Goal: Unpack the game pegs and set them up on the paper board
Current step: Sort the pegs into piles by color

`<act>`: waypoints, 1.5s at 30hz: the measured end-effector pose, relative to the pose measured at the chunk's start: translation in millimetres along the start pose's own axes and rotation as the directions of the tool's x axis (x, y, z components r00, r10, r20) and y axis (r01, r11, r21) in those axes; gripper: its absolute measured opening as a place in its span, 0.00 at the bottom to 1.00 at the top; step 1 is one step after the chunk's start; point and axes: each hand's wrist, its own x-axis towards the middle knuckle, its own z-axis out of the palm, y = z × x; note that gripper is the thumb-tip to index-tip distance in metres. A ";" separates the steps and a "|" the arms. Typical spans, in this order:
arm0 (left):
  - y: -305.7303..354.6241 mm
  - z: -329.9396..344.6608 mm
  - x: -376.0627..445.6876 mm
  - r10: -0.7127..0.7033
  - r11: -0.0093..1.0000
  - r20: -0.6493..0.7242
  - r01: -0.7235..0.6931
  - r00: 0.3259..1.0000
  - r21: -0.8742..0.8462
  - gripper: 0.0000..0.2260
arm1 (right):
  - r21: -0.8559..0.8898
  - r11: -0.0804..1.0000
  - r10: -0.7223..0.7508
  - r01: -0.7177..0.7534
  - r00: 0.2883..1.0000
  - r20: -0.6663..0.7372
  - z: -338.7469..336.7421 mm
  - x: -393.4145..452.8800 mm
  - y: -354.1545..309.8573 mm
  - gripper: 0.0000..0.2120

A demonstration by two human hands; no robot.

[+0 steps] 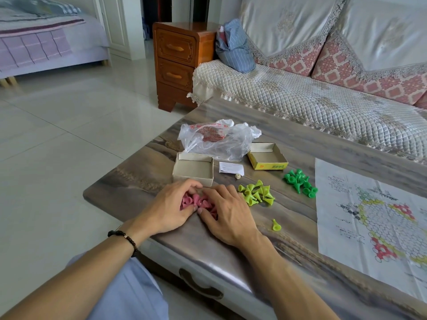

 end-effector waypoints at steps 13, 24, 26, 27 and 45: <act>0.9 2.7 -4.2 0.090 0.980 0.045 -0.096 0.995 0.175 0.21 | 0.026 0.999 0.031 -0.029 0.997 -0.076 3.6 -0.5 4.0 0.13; 0.6 7.6 6.3 0.216 0.923 0.058 -0.223 0.975 0.314 0.10 | -0.006 0.999 0.039 -0.039 0.995 -0.092 5.1 2.2 3.6 0.15; 0.6 7.0 8.0 0.218 0.921 0.067 -0.228 0.974 0.315 0.11 | -0.031 0.999 0.030 -0.034 0.994 -0.106 5.8 2.1 4.0 0.12; 0.1 7.0 8.4 0.223 0.921 0.065 -0.232 0.973 0.314 0.11 | -0.041 0.998 0.035 -0.040 0.993 -0.116 5.5 1.6 4.3 0.11; 3.5 17.1 17.9 0.301 0.878 -0.141 -0.217 0.943 0.426 0.13 | -0.255 0.960 0.080 -0.119 0.984 -0.156 0.3 4.9 0.0 0.14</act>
